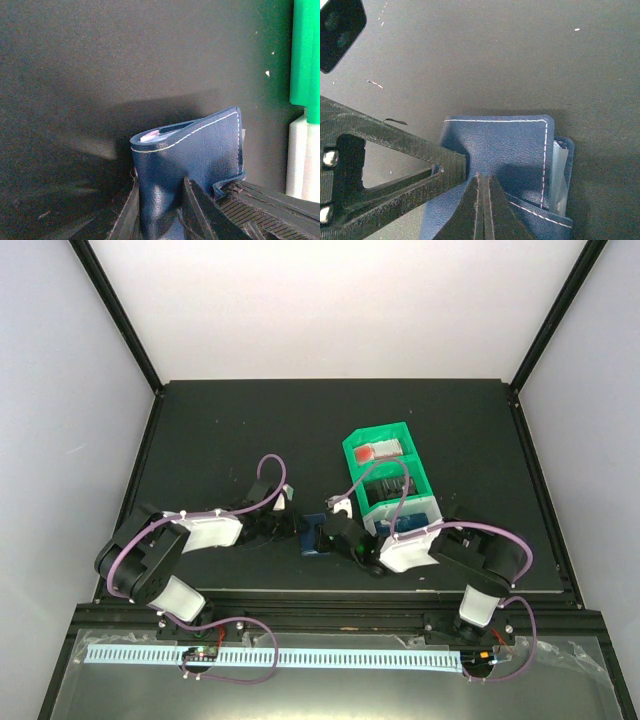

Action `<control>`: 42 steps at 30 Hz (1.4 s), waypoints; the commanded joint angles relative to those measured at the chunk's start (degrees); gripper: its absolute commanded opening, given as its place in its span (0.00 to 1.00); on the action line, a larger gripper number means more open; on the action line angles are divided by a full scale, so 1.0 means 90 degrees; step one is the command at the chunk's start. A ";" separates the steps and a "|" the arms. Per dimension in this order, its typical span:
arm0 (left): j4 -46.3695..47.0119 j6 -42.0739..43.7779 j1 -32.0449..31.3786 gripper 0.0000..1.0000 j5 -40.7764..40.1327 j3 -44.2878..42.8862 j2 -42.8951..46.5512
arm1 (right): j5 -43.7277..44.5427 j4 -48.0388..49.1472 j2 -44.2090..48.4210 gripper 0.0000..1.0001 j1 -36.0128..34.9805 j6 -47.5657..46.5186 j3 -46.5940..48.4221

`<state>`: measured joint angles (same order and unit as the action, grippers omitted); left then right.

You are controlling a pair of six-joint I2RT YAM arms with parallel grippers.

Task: Put the credit cards into the card holder
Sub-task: Close the card holder at the center of the board, then reset both arms

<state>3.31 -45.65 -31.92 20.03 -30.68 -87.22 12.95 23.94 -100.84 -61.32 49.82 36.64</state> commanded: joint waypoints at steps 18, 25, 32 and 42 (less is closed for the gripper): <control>-0.1251 0.0338 0.0052 0.32 -0.0230 -0.0151 -0.0050 | -0.0073 -0.3386 0.0505 0.18 -0.0140 -0.0355 0.0033; -0.2154 0.0701 0.0209 0.50 -0.0685 -0.0882 0.0966 | 0.0345 -0.3841 0.1568 0.42 0.0561 -0.0615 0.1206; -0.3008 0.1084 0.0310 0.83 -0.1455 -0.1199 0.2916 | 0.0805 -0.4998 0.3088 0.56 0.0607 -0.0902 0.1566; -0.3634 0.1891 0.0386 0.99 -0.2673 -0.1891 0.5468 | 0.3212 -0.7017 0.6345 0.85 0.0661 -0.1746 0.1709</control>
<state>-24.80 -31.99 -28.88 1.85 -43.27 -43.68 29.32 -28.91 -49.67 -55.66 37.63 50.33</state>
